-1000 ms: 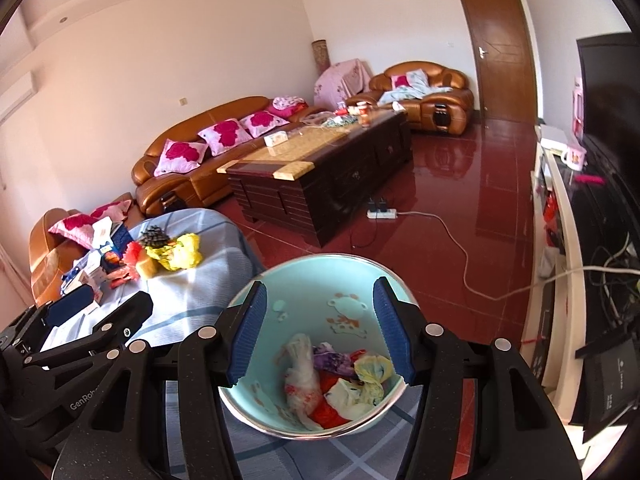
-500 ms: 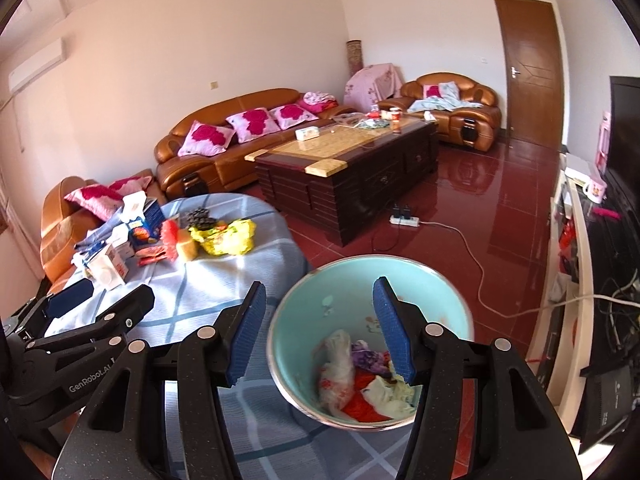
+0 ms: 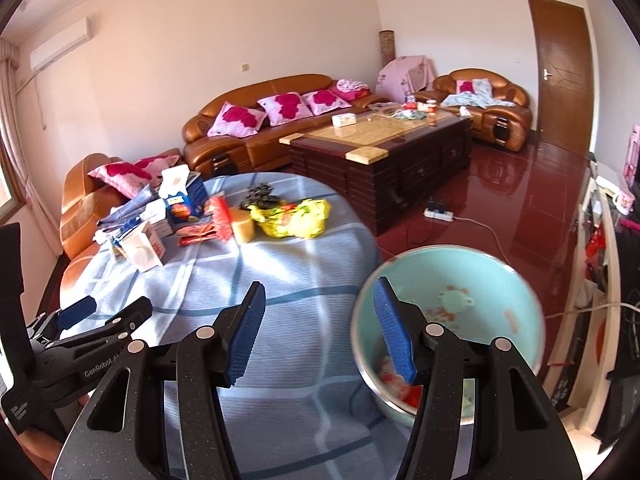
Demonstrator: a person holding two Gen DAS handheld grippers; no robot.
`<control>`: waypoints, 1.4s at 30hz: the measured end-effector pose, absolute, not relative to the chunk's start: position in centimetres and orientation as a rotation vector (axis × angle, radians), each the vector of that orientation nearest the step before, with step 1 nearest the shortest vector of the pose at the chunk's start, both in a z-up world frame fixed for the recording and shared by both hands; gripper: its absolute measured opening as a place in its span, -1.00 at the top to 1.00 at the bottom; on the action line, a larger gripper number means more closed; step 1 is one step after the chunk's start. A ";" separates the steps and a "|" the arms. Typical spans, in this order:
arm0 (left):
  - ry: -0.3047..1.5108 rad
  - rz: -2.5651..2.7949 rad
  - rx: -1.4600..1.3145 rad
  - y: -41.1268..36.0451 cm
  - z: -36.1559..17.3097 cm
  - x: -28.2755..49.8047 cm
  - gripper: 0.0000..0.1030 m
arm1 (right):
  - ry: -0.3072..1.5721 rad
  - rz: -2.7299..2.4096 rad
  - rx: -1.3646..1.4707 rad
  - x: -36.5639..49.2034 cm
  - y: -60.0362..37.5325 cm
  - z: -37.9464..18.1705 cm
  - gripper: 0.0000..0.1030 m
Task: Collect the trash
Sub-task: 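Move both open tools back over the trash on the table, then grasp the white-blue milk carton with the left tool while the right tool grasps the red mesh net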
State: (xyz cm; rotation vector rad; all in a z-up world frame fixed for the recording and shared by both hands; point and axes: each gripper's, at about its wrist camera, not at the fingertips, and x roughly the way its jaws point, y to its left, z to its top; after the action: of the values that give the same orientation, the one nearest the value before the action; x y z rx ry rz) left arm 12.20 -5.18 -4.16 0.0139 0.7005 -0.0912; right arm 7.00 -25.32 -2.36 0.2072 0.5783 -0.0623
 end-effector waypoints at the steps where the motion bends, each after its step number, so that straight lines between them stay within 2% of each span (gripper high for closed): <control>1: 0.703 -0.081 0.006 -4.4 -4.2 12.4 -0.77 | 0.582 -0.055 0.209 7.2 -24.9 -2.5 -0.09; 15: 0.748 0.058 -0.069 3.6 -6.4 17.5 -0.77 | 0.665 0.007 0.179 13.3 -19.5 -5.2 -0.09; 27: 0.728 0.130 -0.130 3.4 -4.6 27.1 -0.77 | 0.699 0.022 0.173 19.1 -18.8 -5.3 -0.08; 36: 0.795 0.207 -0.106 2.5 -6.5 32.0 -0.77 | 0.708 0.039 0.154 22.3 -18.2 -5.0 -0.07; 42: 0.800 0.190 -0.170 4.8 -7.5 31.5 -0.43 | 0.699 0.070 0.129 24.7 -16.9 -4.4 -0.04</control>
State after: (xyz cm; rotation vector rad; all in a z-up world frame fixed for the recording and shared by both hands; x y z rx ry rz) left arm 31.54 4.83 -7.48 -0.1700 0.7998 0.1898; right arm 24.72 -16.94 -4.35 0.1290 0.6989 0.0698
